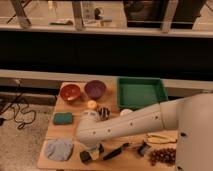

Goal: Wipe table surface with eraser

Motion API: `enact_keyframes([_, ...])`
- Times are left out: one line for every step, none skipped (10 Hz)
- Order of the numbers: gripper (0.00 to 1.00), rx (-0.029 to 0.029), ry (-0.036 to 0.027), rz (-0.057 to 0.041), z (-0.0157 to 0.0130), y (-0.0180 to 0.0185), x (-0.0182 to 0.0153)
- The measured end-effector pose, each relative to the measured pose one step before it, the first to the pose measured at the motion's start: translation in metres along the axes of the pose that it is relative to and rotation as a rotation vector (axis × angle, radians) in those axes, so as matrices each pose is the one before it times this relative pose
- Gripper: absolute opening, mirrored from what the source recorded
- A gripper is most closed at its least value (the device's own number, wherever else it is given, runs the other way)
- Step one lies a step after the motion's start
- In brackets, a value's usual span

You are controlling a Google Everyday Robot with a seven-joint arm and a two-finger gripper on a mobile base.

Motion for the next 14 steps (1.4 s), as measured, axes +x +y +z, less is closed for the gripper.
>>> enact_keyframes([0.14, -0.00492, -0.00278, -0.00912, 0.00302, -0.00495, -0.00916])
enact_keyframes([0.14, 0.00038, -0.00165, -0.01147, 0.00187, -0.00585, -0.00966])
enact_keyframes([0.14, 0.00201, -0.00308, -0.02002, 0.00158, -0.00681, -0.01424])
enact_keyframes([0.14, 0.00081, -0.00374, -0.01669, -0.00029, -0.00293, -0.01021])
enact_keyframes([0.14, 0.00642, 0.00159, -0.01203, -0.00167, -0.00101, -0.00415])
enact_keyframes([0.14, 0.00457, 0.00224, -0.00857, -0.00276, 0.00194, -0.00140])
enact_keyframes([0.14, 0.00312, 0.00410, -0.00109, -0.00296, 0.00375, 0.00252])
enact_keyframes([0.14, 0.00490, 0.00082, 0.00699, -0.00304, 0.00419, 0.00506])
enact_keyframes([0.14, 0.00510, 0.00065, 0.00794, -0.00333, 0.00519, 0.00740])
enact_keyframes([0.14, 0.00448, 0.00272, 0.00892, -0.00297, 0.00443, 0.00725])
enact_keyframes([0.14, 0.00297, 0.00234, 0.00664, -0.00248, 0.00364, 0.00512])
enact_keyframes([0.14, 0.00048, 0.00227, 0.00598, -0.00101, 0.00269, 0.00385])
enact_keyframes([0.14, 0.00000, 0.00267, 0.00775, -0.00093, 0.00253, 0.00476])
enact_keyframes([0.14, -0.00189, 0.00231, 0.01197, 0.00009, 0.00117, 0.00501])
